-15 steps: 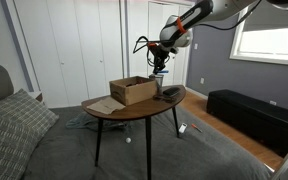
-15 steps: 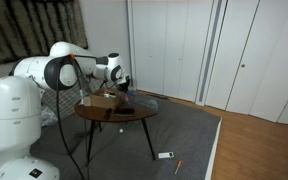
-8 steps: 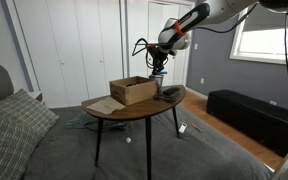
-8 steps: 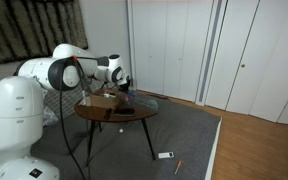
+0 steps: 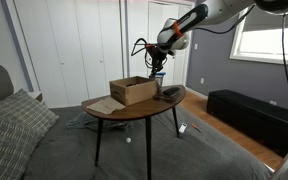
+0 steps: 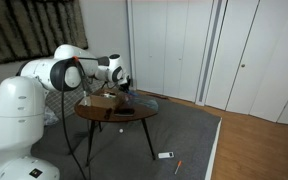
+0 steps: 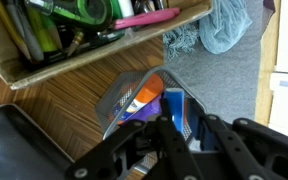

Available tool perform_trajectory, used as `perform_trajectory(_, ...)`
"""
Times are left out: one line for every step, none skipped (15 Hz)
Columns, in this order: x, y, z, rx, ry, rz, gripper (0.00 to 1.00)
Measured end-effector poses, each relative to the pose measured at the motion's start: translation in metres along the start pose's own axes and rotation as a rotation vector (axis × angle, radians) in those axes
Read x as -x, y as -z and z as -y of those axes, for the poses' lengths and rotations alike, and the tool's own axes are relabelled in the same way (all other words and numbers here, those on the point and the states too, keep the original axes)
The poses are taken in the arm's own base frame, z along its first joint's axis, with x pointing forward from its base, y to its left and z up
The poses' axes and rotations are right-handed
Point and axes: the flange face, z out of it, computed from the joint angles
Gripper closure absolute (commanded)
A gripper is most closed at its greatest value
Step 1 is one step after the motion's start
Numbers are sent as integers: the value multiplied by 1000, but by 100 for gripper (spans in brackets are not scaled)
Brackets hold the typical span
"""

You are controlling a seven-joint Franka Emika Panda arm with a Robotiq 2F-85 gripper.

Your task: Remove the blue marker from the box and put it on the basket

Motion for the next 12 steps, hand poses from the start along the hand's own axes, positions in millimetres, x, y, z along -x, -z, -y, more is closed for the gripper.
perform_trajectory(0,0,0,0,0,0,82)
perform_trajectory(0,0,0,-1,0,0,83)
perform_trajectory(0,0,1,-1,0,0,81)
perform_trajectory(0,0,1,-2,0,1,78)
perform_trajectory(0,1,1,-2,0,1,79)
perform_trajectory(0,1,1,-2,0,1,77)
perform_trajectory(1,1,1,-2,0,1,78)
perform_trajectory(1,1,1,-2,1,1,77)
perform_trajectory(1,1,1,-2,1,1,78)
perform_trajectory(1,1,1,-2,1,1,76)
perform_trajectory(1,1,1,-2,1,1,77)
perform_trajectory(1,1,1,-2,1,1,79)
